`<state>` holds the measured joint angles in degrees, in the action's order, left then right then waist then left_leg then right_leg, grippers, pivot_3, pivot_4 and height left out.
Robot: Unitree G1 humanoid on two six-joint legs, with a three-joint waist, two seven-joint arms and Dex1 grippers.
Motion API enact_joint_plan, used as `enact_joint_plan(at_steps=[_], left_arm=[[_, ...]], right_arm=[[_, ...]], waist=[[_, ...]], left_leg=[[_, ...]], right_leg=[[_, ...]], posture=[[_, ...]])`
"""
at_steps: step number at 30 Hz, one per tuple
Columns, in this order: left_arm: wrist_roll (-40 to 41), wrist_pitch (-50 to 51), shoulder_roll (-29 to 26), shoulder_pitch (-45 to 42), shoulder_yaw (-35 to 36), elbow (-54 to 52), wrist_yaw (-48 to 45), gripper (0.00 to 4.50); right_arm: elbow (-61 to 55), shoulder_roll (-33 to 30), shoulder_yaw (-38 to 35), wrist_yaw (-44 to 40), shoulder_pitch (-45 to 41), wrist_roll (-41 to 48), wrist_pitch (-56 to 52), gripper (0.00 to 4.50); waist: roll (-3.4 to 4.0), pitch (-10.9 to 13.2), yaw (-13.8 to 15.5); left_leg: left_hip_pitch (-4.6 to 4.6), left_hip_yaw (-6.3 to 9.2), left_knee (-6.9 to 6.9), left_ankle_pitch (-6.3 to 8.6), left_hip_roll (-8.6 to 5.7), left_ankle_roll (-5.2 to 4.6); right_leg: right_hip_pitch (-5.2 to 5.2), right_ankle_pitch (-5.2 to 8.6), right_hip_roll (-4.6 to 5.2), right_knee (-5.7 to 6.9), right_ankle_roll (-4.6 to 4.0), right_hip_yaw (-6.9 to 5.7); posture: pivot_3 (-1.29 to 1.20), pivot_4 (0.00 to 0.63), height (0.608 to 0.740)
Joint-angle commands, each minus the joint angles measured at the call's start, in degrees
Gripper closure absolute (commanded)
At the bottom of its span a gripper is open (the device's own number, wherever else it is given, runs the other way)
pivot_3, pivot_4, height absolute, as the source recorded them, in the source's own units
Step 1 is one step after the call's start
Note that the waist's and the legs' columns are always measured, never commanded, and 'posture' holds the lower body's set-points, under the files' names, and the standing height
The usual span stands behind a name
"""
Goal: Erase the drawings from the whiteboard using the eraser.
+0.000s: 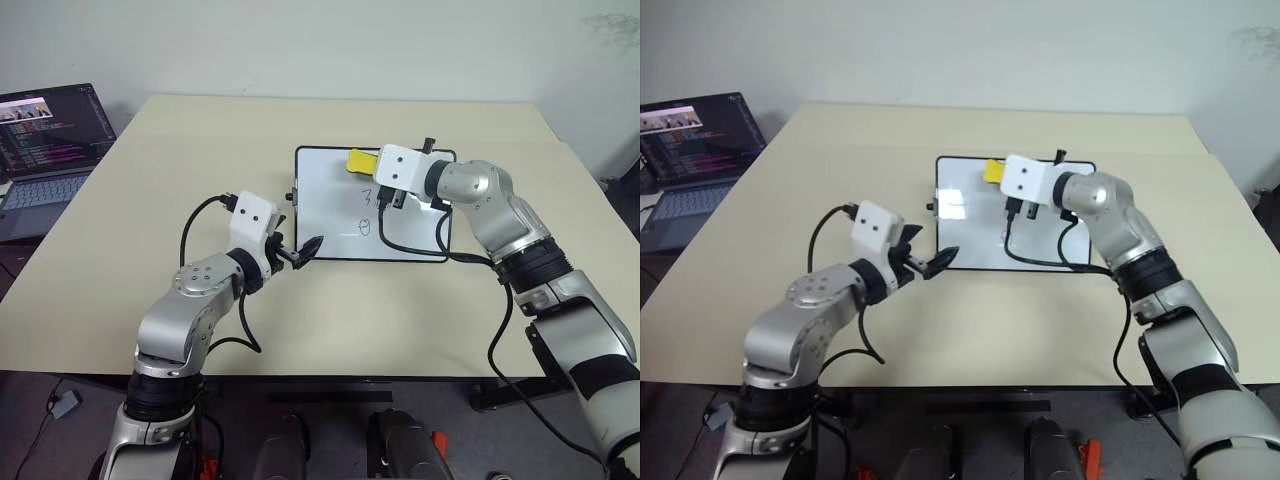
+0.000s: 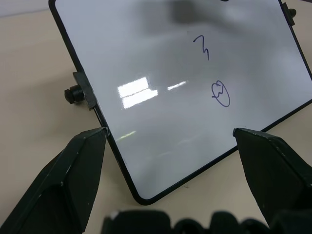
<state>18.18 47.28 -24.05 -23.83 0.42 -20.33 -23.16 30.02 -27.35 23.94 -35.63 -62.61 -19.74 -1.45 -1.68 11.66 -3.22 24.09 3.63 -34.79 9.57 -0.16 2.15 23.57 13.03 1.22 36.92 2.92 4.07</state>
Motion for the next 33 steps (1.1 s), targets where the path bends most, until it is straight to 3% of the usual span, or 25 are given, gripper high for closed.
enact_joint_plan(at_steps=[1, 18, 33], left_arm=[[1.1, 0.1, -0.2, -1.5, 1.1, -2.8, -0.2, 0.00], [1.3, 0.6, 0.6, -2.1, -0.8, -3.2, 0.1, 0.00], [1.3, 0.4, 0.3, -2.2, -0.7, -3.4, -0.2, 0.00]], right_arm=[[2.1, 0.5, -0.2, 1.3, -2.3, -2.4, 1.9, 3.52], [11.4, 2.1, 0.7, 4.3, -2.5, -9.4, 4.5, 3.52], [2.6, -1.5, 3.5, -0.8, 4.9, -13.7, 4.1, 3.53]], waist=[[0.00, 0.0, 0.0], [0.00, 0.0, -0.1], [-0.05, 0.0, 0.0]], left_leg=[[0.00, 0.00, 0.00, 0.00, 0.00, 0.00], [-0.12, 0.01, -0.02, -0.01, -0.02, 0.00], [-0.23, 0.04, -0.06, -0.01, -0.03, 0.01]], right_leg=[[0.00, 0.00, 0.00, 0.01, 0.00, 0.00], [-0.10, -0.01, 0.00, 0.08, 0.00, 0.01], [-0.24, -0.01, 0.00, 0.06, 0.00, 0.01]], posture=[[0.00, 0.150, 0.740], [0.00, 0.150, 0.740], [0.00, 0.150, 0.740]])
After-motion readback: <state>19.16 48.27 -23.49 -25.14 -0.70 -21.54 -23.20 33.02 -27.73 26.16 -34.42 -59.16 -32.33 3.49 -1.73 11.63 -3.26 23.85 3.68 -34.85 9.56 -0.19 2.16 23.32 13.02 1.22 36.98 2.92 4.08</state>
